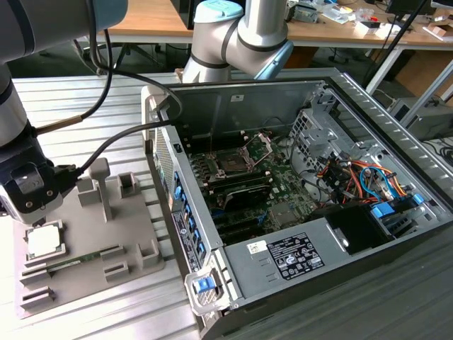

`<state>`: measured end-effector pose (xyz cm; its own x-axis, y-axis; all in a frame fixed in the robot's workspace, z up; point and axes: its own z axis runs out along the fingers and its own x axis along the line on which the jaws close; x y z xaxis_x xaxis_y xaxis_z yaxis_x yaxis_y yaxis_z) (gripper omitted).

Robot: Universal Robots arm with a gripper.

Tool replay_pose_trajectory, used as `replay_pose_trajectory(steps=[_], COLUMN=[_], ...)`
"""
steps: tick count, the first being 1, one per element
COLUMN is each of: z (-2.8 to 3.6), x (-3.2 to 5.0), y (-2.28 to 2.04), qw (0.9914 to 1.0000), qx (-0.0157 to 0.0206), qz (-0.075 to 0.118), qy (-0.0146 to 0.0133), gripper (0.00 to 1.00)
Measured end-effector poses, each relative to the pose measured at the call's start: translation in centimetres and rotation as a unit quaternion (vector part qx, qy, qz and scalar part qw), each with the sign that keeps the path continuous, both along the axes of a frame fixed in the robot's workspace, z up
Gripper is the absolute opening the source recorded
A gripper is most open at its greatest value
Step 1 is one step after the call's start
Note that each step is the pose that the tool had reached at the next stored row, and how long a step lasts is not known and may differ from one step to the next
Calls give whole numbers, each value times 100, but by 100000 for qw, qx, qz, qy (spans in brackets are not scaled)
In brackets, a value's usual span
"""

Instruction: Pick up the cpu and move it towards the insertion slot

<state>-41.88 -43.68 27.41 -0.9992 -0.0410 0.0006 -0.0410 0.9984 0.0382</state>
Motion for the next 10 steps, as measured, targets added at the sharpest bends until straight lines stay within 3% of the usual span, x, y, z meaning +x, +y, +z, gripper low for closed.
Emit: replay_pose_trajectory(steps=[10], z=[-41], x=[0], y=[0], qw=[100000], qx=[4], qz=[1], qy=[-6], gripper=[11])
